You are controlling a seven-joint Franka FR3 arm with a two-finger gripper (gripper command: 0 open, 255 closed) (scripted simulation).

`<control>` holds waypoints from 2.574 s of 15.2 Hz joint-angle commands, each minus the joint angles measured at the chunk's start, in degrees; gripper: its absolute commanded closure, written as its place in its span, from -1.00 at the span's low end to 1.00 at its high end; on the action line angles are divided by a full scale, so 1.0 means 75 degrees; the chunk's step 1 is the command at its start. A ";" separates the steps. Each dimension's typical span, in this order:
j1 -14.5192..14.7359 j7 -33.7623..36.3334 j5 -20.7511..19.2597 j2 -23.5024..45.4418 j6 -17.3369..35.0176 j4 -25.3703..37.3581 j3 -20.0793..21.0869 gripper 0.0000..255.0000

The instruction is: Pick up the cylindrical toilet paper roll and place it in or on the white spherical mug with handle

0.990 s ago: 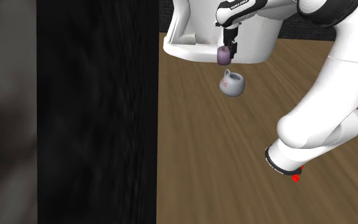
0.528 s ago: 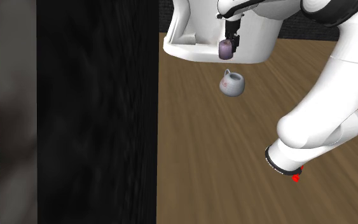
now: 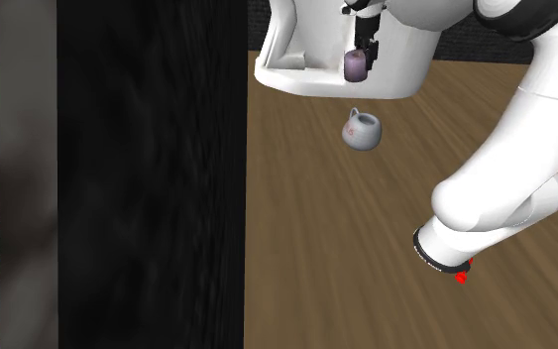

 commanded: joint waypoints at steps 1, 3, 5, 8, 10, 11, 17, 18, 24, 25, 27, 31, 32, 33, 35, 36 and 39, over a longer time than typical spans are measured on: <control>0.0010 -0.0035 0.0014 -0.0031 -0.0182 0.0154 0.0007 1.00; 0.0015 -0.0082 0.0027 -0.0053 -0.0372 0.0328 0.0010 1.00; 0.0018 -0.0109 0.0035 -0.0063 -0.0487 0.0436 0.0012 1.00; 0.0050 0.0036 0.0029 -0.1034 -0.0225 -0.0825 0.0050 1.00; 0.0076 0.0122 0.0033 -0.1656 -0.0108 -0.1582 0.0078 1.00; 0.0090 0.0161 0.0039 -0.1961 -0.0064 -0.1939 0.0092 1.00; 0.0200 0.0358 0.0114 -0.3773 -0.0011 -0.3852 0.0193 1.00; 0.0224 0.0385 0.0135 -0.4077 -0.0036 -0.4137 0.0212 1.00; 0.0286 0.0546 0.0161 -0.4770 0.0262 -0.5158 0.0257 1.00; 0.0284 0.0571 0.0150 -0.4748 0.0365 -0.5241 0.0256 1.00; 0.0279 0.0623 0.0128 -0.4698 0.0571 -0.5403 0.0253 1.00; 0.0266 0.0731 0.0075 -0.4574 0.0987 -0.5707 0.0249 1.00; 0.0262 0.0759 0.0060 -0.4539 0.1092 -0.5780 0.0248 1.00; 0.0258 0.0787 0.0044 -0.4501 0.1197 -0.5851 0.0248 1.00; 0.0254 0.0780 0.0041 -0.4524 0.1192 -0.5865 0.0242 -1.00; 0.0254 0.0780 0.0041 -0.4524 0.1192 -0.5865 0.0242 -1.00; 0.0189 0.3031 0.0433 -0.4349 0.0688 -0.5278 0.0800 -1.00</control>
